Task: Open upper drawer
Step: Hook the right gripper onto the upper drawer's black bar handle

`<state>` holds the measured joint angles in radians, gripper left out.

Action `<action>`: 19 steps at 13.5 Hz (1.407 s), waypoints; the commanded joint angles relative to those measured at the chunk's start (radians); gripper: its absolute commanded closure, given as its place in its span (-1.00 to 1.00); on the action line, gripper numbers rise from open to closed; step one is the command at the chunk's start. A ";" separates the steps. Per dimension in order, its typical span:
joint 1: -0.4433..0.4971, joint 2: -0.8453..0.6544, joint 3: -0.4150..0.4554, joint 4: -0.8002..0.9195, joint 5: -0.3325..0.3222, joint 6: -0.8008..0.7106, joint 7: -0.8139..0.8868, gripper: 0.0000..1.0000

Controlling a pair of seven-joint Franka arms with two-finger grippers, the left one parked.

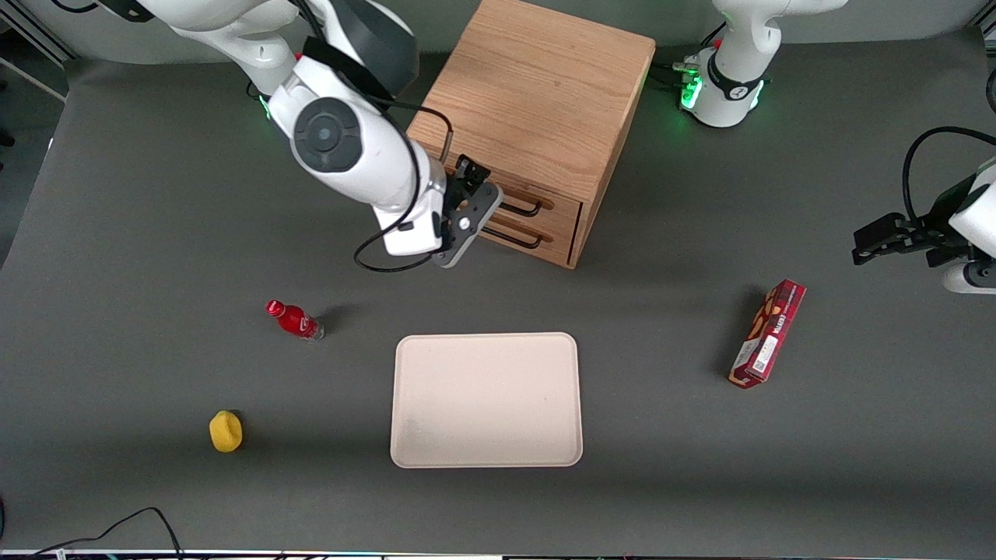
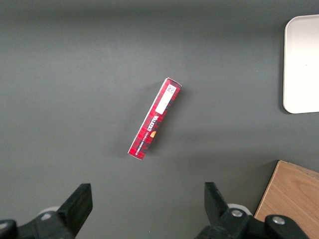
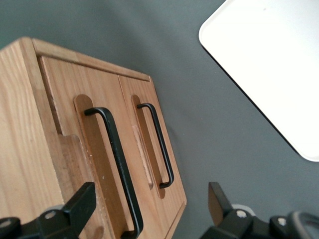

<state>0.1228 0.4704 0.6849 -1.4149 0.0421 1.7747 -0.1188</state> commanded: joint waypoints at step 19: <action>-0.006 0.105 0.044 -0.131 -0.065 0.172 -0.122 -1.00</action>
<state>0.1211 0.5624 0.7279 -1.5518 0.0001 1.9247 -0.2151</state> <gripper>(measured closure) 0.000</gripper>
